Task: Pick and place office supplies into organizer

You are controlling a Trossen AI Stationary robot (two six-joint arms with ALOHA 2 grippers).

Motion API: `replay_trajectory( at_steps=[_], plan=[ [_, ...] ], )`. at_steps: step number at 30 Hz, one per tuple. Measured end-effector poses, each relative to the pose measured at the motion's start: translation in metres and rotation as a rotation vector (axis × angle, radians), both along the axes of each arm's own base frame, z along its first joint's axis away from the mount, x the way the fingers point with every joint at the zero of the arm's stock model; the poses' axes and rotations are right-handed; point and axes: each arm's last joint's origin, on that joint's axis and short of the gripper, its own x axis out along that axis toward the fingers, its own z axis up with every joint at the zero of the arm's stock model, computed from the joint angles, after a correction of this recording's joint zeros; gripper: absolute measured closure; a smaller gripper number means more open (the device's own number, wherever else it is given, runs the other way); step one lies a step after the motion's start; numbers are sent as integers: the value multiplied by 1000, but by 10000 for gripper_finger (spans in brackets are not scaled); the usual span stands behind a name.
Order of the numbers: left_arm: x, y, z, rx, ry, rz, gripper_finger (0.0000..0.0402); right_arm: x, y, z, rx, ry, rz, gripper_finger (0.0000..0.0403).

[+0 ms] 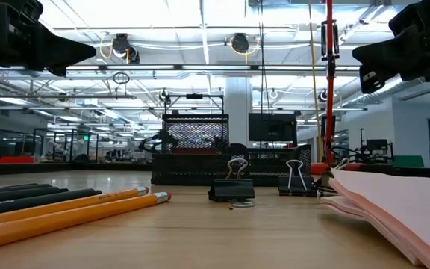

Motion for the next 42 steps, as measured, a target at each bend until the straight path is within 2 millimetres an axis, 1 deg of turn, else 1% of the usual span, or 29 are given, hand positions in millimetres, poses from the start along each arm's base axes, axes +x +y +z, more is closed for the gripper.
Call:
replay_trajectory(
  at_steps=[11,16,19,23,25,27,31,34,37,39,42],
  plan=[
    [0,0,0,3,0,0,355,0,0,0,3,1,0,403],
    [0,0,0,-26,-5,-2,355,0,0,0,-2,-1,0,403],
    [0,0,5,-30,-53,0,355,0,0,0,6,-1,1,403],
    [-2,0,12,-154,-142,-29,355,0,0,1,1,-8,0,403],
    [-2,0,12,-224,-157,-45,355,0,0,1,0,-10,0,403],
    [-1,0,12,-251,-157,-49,355,0,0,1,1,-7,0,403],
    [-1,0,12,-258,-158,-53,355,0,0,2,37,-12,-6,403],
    [-2,0,12,-252,-162,-54,355,0,-1,2,53,-12,-47,403],
    [-1,-1,11,-250,-151,-70,355,1,-1,2,92,-5,-35,403],
    [-1,-2,9,-210,-115,-113,355,3,1,0,69,16,9,403],
    [-1,-3,11,-125,-124,-125,355,4,3,-2,8,28,45,403]
  ],
)
